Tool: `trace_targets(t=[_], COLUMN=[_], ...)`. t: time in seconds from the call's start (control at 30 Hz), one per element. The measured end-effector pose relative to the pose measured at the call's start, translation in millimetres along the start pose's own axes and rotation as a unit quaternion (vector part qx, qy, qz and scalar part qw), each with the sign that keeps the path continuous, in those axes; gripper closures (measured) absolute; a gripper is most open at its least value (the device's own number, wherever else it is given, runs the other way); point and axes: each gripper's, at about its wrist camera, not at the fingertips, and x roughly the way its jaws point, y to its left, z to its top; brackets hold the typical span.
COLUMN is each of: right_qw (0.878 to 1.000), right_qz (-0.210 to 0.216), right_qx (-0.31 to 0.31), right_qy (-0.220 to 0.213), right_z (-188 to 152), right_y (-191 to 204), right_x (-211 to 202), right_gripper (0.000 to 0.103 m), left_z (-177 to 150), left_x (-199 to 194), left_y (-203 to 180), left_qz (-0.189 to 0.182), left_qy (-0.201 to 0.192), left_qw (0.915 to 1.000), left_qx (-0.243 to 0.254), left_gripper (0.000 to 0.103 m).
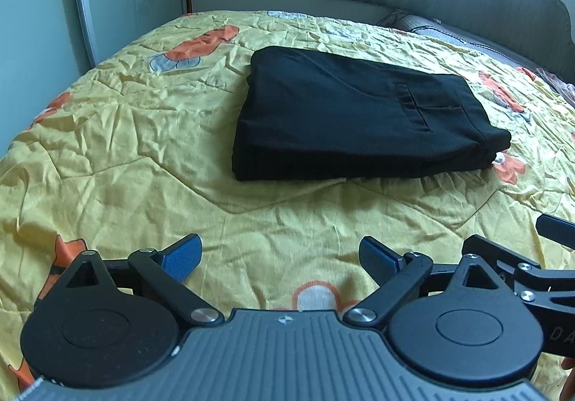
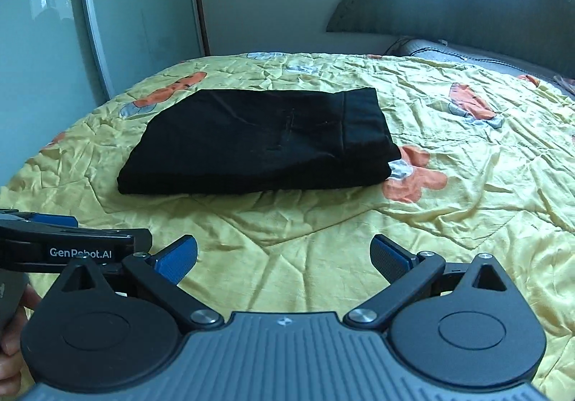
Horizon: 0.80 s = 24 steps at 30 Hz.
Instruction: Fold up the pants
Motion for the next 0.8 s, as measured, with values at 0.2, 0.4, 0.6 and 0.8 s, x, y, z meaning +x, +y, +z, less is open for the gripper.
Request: trace_targets(t=[0.2,0.4,0.6,0.8], right_qw=[1.0,1.0,1.0,1.0], right_qz=[-0.008,-0.011,-0.015,-0.011], right_qx=[0.003,0.01,0.005,0.004], right_qy=[0.001,0.007,0.011,0.014], right_z=[-2.9,-7.8,-12.1,-14.6], right_y=[-2.4,-7.0,-6.3,-6.3], right_x=[-0.9,1.6,4.8,6.6], right_gripper=[0.0,0.0,0.0,0.0], left_z=[-5.3,-9.9,-13.8,-15.2], left_x=[1.4,4.2,5.8,5.8], left_y=[-0.7,-1.8,-1.0,-1.2], left_qz=[0.003,0.008,0.011,0.012], left_qy=[0.001,-0.003,-0.012,-0.016], left_qw=[1.0,0.9999,0.9998,0.9997], left_qx=[0.001,0.011,0.01,0.011], left_gripper=[0.007,0.006,0.003,0.001])
